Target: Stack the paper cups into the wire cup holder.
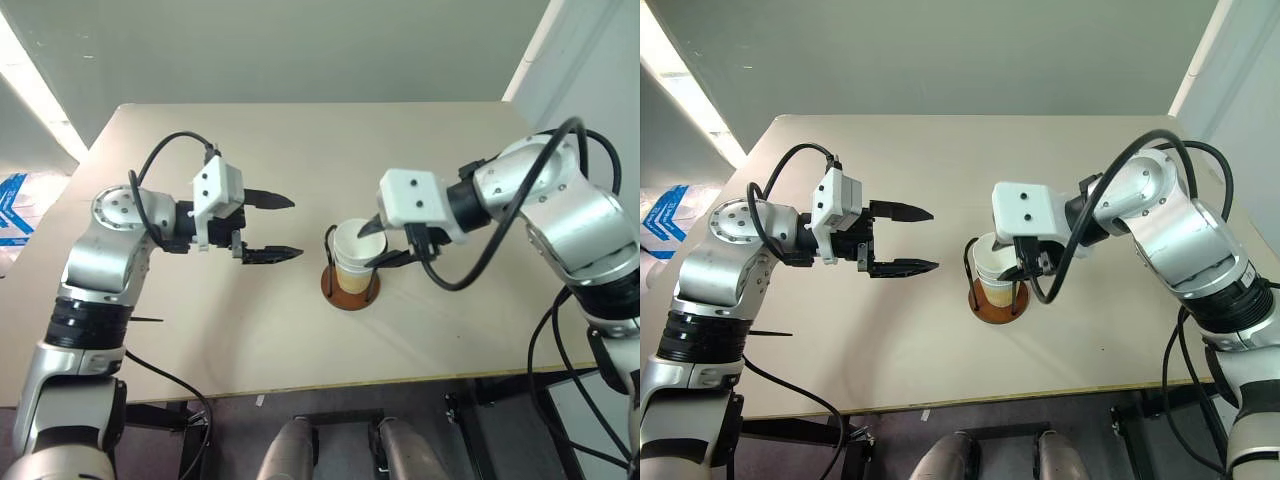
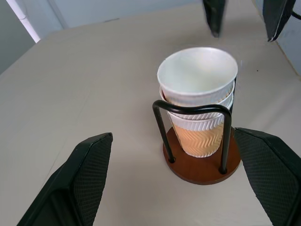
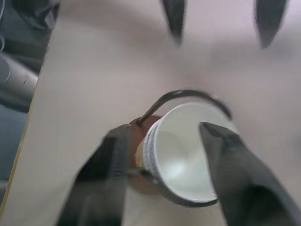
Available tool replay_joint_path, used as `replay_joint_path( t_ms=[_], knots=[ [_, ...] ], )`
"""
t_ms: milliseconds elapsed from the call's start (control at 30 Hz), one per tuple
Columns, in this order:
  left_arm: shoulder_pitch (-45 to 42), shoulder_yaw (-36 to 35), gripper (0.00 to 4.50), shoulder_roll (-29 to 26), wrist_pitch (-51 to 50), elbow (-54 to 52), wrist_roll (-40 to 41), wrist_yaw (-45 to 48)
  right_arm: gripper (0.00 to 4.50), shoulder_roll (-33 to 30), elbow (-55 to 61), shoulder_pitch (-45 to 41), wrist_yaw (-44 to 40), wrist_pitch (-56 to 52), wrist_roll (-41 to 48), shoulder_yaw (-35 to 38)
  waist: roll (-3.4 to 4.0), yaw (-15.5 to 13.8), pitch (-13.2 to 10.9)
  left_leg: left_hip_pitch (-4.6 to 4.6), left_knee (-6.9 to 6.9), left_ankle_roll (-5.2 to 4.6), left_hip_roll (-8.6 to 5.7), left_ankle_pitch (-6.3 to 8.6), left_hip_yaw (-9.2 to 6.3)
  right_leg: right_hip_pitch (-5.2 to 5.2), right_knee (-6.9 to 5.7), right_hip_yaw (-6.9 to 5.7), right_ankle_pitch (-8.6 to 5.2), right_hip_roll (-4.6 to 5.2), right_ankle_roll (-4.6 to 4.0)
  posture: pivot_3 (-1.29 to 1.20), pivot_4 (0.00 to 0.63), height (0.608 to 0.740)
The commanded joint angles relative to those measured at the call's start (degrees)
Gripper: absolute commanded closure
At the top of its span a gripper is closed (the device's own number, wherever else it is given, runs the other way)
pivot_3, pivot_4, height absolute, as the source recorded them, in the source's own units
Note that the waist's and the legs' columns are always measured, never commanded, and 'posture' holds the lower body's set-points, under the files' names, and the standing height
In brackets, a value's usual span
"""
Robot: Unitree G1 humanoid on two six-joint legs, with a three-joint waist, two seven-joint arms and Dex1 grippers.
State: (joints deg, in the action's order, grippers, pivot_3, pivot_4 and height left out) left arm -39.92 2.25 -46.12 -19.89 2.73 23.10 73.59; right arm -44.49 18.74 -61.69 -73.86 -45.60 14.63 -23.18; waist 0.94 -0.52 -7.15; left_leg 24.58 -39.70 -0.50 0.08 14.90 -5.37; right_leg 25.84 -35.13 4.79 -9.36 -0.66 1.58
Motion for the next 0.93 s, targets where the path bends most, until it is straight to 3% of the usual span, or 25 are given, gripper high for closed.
replay_joint_path(
  t_ms=[33, 300, 433, 633, 933],
  knots=[
    [-0.1, -3.7, 0.0, -0.5, -0.8, -3.0, 2.8, -0.3, 0.93, -0.8, 1.2, -2.3, 1.9, -7.0, 5.9, 9.8, 0.0, -0.1, 0.0, 0.0, 0.0, 0.01, 0.0, -0.01, 0.0, 0.0, 0.02, 0.0, -0.01, 0.0, -0.01, 0.0, 0.15, 0.74],
    [0.5, -12.9, 0.0, -0.6, -10.5, -8.1, 11.1, -8.1, 0.93, -8.7, 2.3, 7.1, 8.2, -20.4, 15.5, 31.8, -0.04, -0.4, 0.0, 0.0, 0.02, 0.26, -0.02, -0.15, 0.02, -0.12, 0.1, -0.02, -0.1, 0.01, -0.1, 0.0, 0.15, 0.74],
    [1.2, -16.2, 0.0, -0.7, -14.8, -10.2, 13.7, -13.0, 0.93, -9.9, 3.8, 15.3, 11.7, -20.9, 17.1, 37.4, -0.05, -0.2, 0.0, -0.17, 0.21, 0.6, -0.01, -0.35, 0.1, -0.16, 0.07, 0.03, -0.12, 0.0, -0.07, 0.0, 0.15, 0.74],
    [5.0, -19.0, 0.0, -1.7, -18.4, -15.8, 15.1, -18.7, 0.93, -7.1, 3.2, 23.9, 17.0, -18.1, 17.9, 37.7, -0.02, 0.0, 0.0, -0.59, 0.65, 0.37, 0.06, -0.25, 0.11, -0.3, 0.01, 0.07, -0.08, -0.08, 0.01, 0.0, 0.15, 0.74],
    [10.7, -23.2, 0.0, -1.1, -19.7, -22.1, 15.7, -27.5, 0.93, -2.5, -4.4, 22.5, 21.6, -7.3, 14.7, 32.7, -0.02, 0.2, 0.0, -0.63, 0.64, 0.23, 0.05, -0.43, 0.09, -0.36, 0.02, 0.08, 0.14, -0.08, -0.1, 0.0, 0.15, 0.74]
  ],
)
